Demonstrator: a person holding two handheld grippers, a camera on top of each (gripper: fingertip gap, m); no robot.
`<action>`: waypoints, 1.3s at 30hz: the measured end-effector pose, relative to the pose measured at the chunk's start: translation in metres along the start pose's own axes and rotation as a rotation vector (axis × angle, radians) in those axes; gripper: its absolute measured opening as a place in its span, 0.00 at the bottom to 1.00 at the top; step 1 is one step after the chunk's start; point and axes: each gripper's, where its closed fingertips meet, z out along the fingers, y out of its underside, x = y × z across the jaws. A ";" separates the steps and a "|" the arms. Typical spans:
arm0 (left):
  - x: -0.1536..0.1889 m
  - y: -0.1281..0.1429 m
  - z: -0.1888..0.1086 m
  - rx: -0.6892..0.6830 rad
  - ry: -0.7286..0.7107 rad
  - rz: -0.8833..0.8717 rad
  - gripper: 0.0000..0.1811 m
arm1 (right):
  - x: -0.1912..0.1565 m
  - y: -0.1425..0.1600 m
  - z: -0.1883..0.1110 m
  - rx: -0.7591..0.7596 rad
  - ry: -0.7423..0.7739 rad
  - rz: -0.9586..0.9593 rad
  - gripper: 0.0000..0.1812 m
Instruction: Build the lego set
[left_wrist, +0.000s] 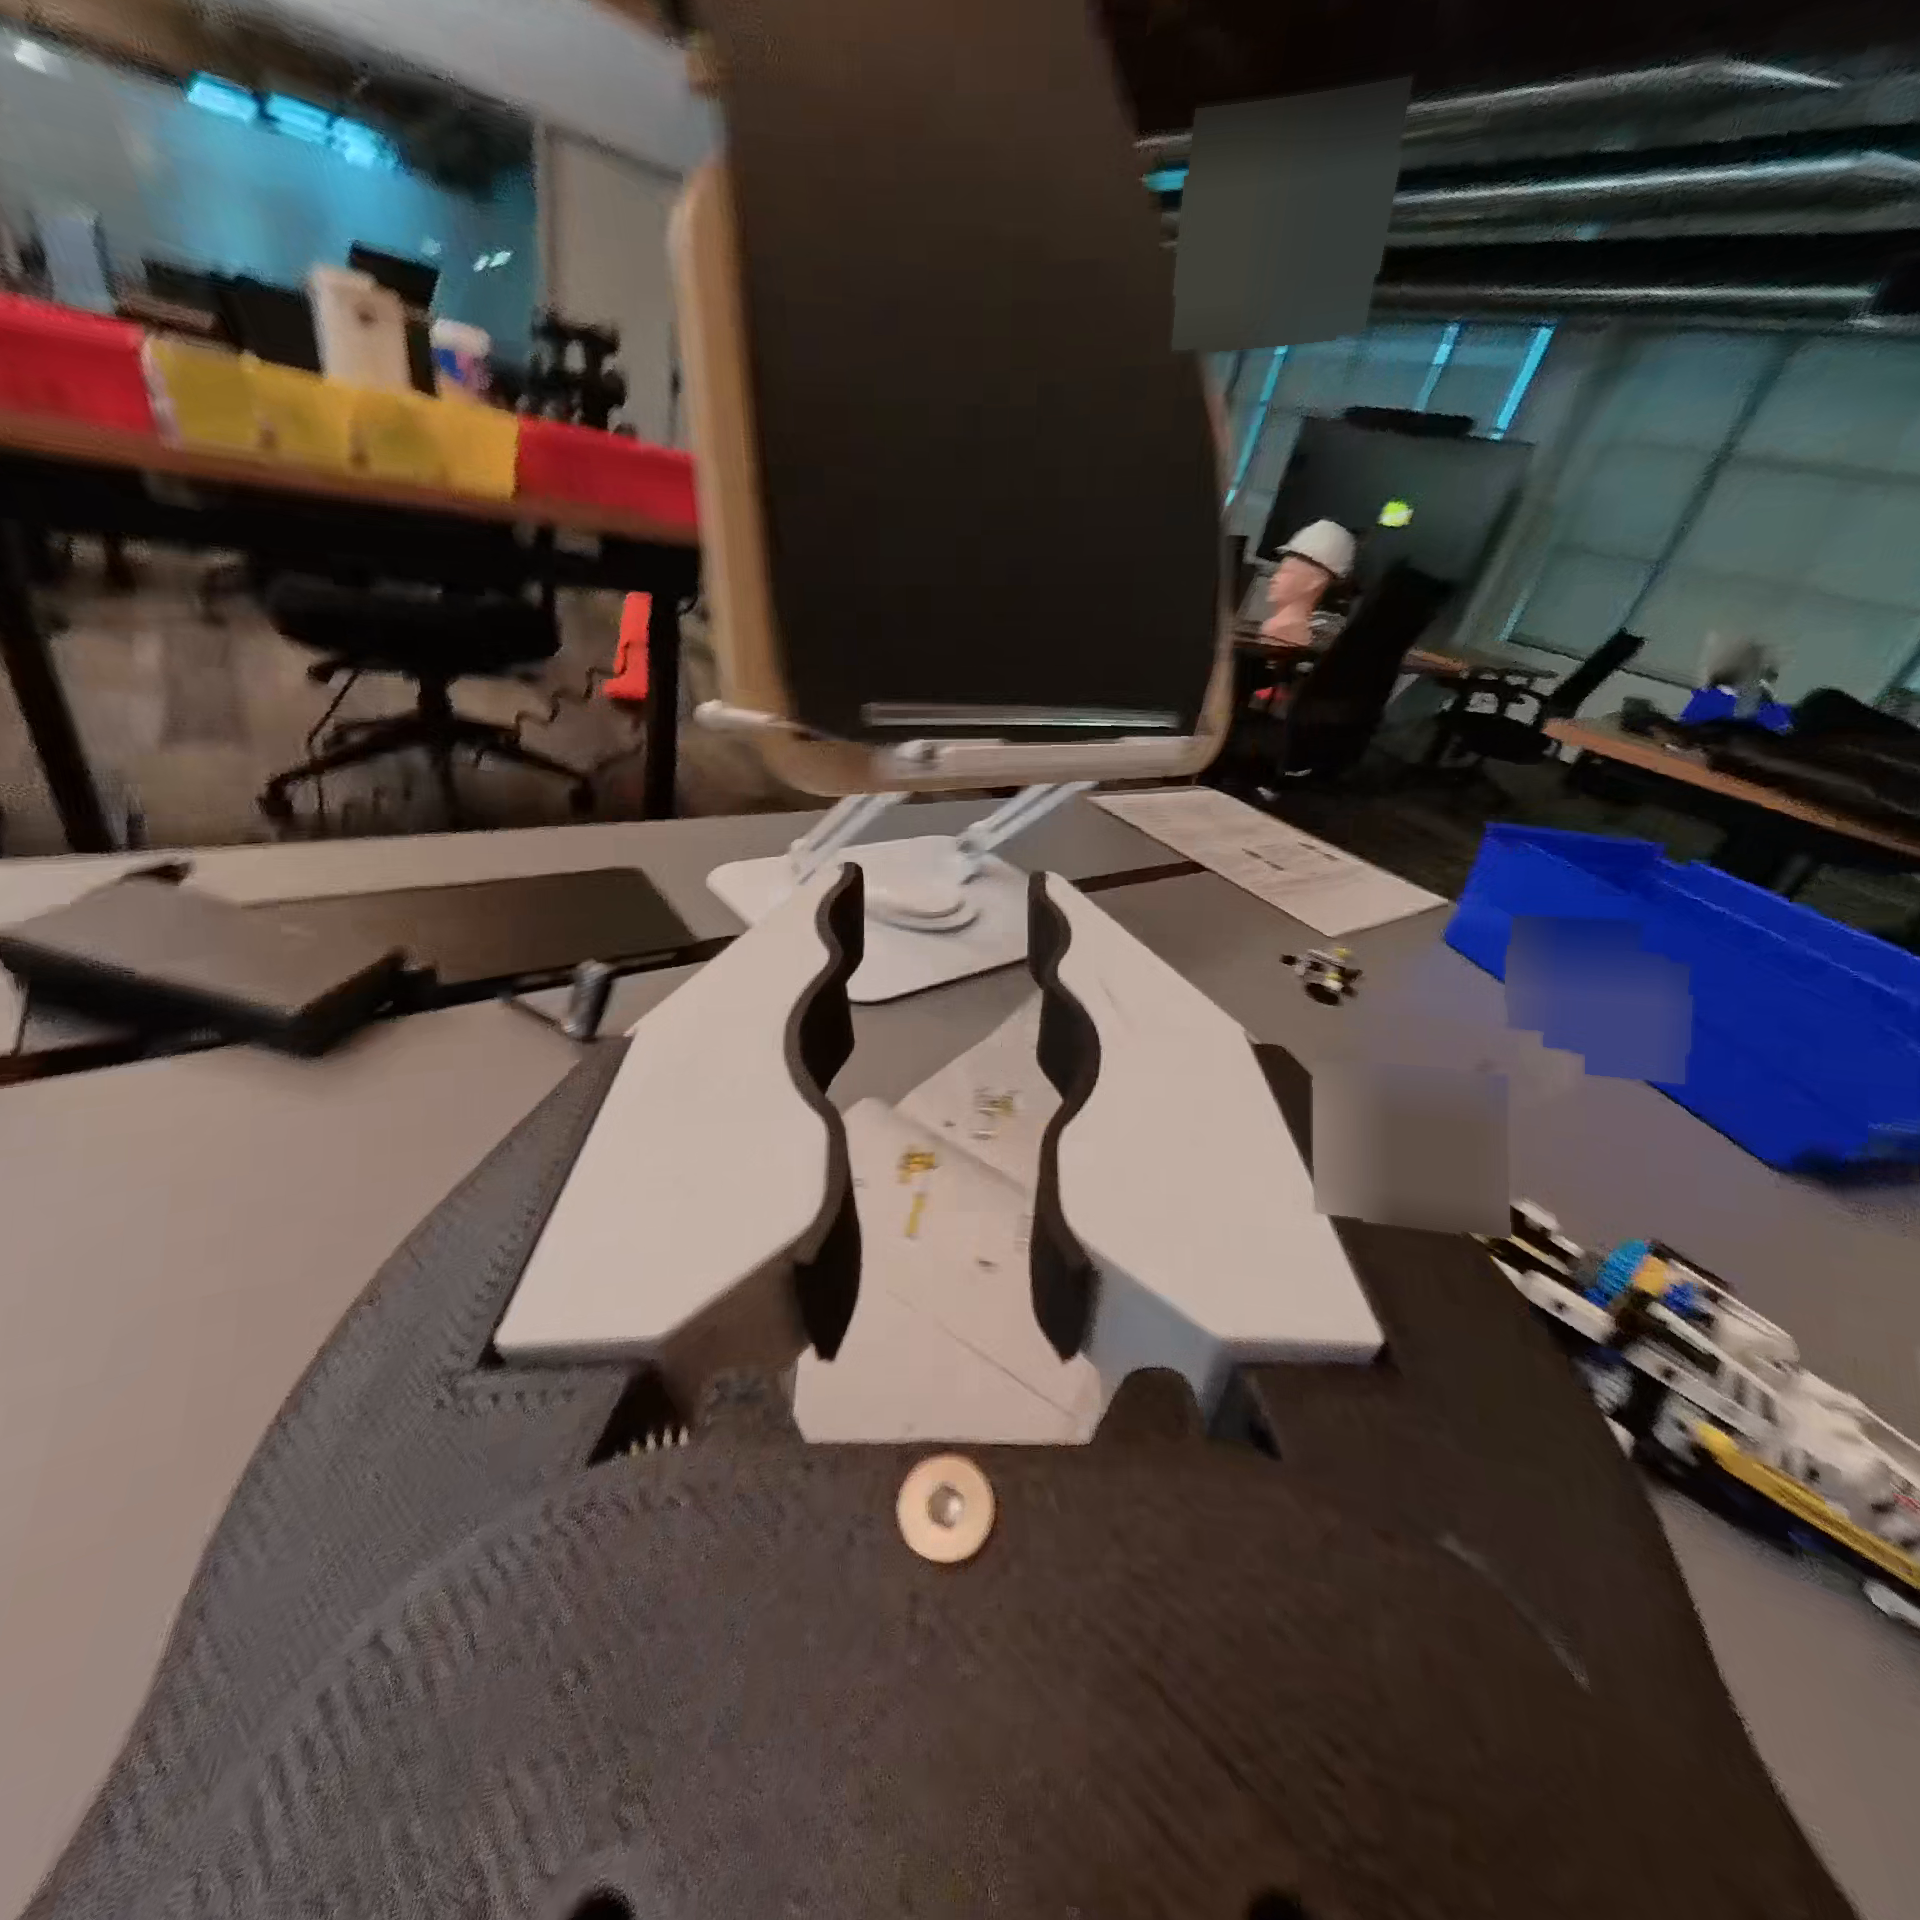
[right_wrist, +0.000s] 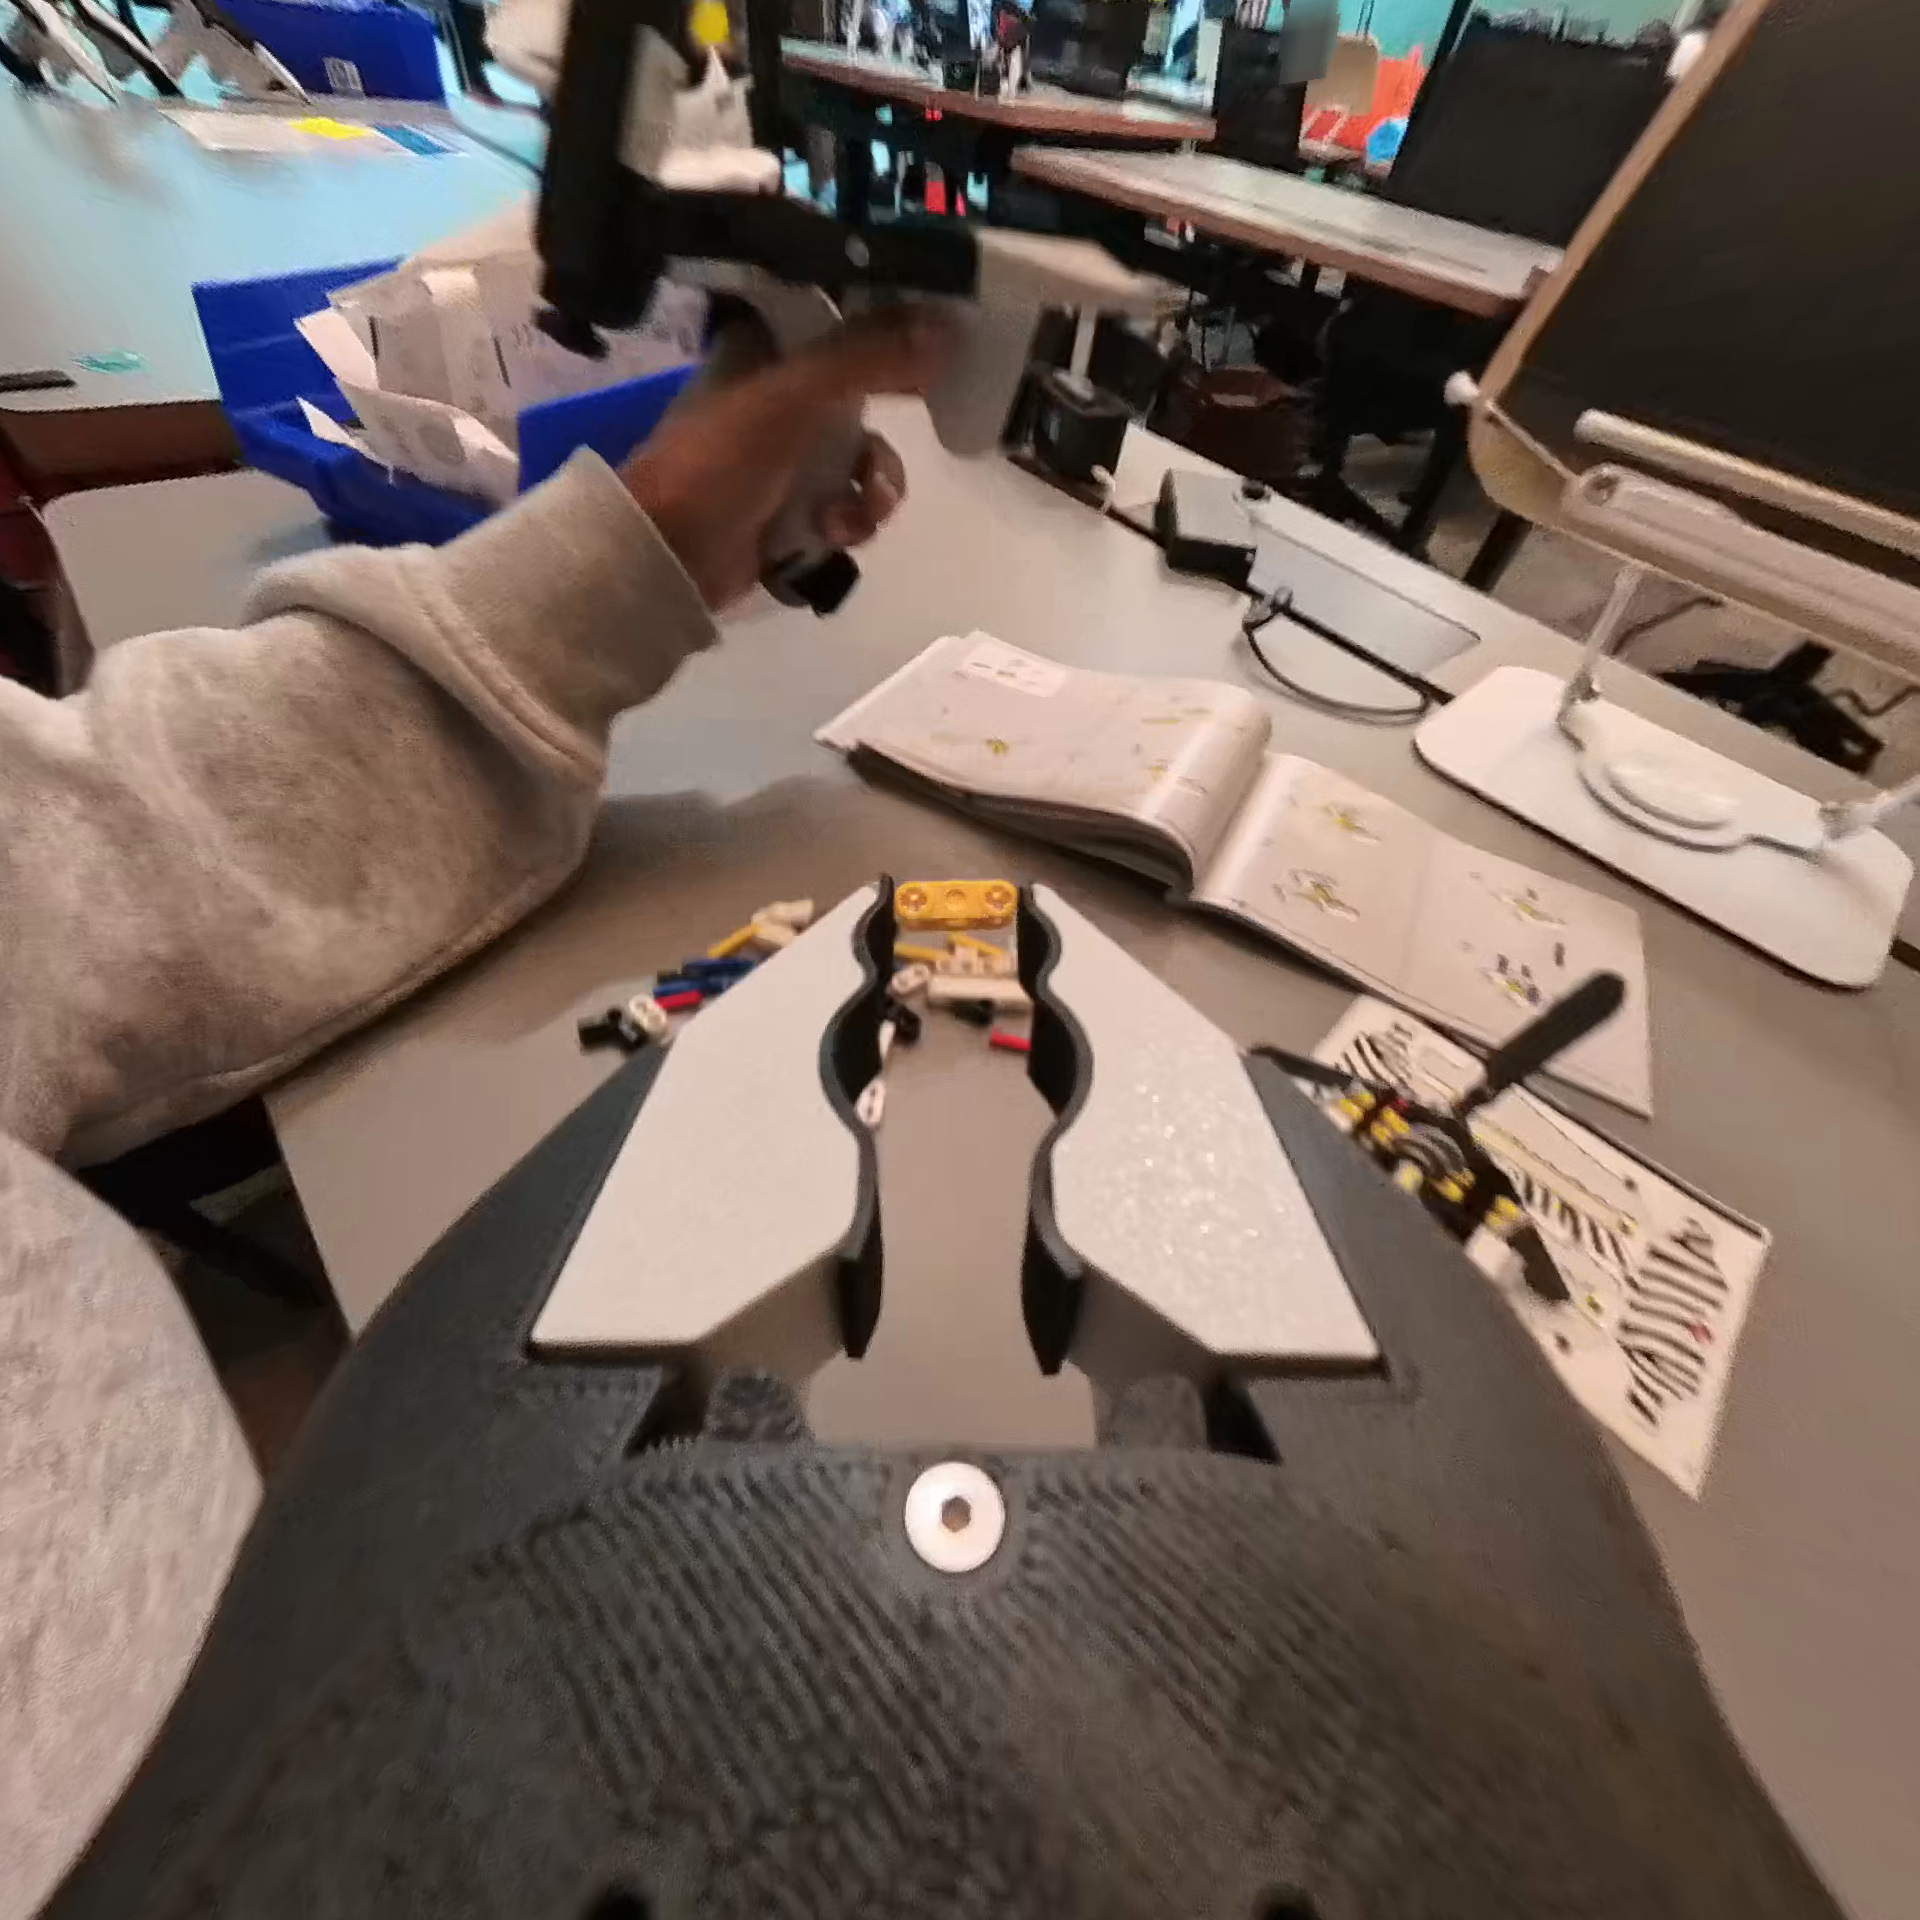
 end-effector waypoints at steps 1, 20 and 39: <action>0.019 0.002 -0.007 0.007 0.015 0.026 0.16 | 0.000 0.006 -0.006 -0.035 -0.006 0.005 0.11; 0.014 0.078 -0.096 -0.070 -0.280 0.009 0.06 | -0.053 0.117 0.012 -0.419 0.107 0.032 0.13; 0.013 0.079 -0.093 -0.082 -0.239 0.038 0.06 | 0.042 0.103 0.099 -0.854 -0.124 -0.095 0.07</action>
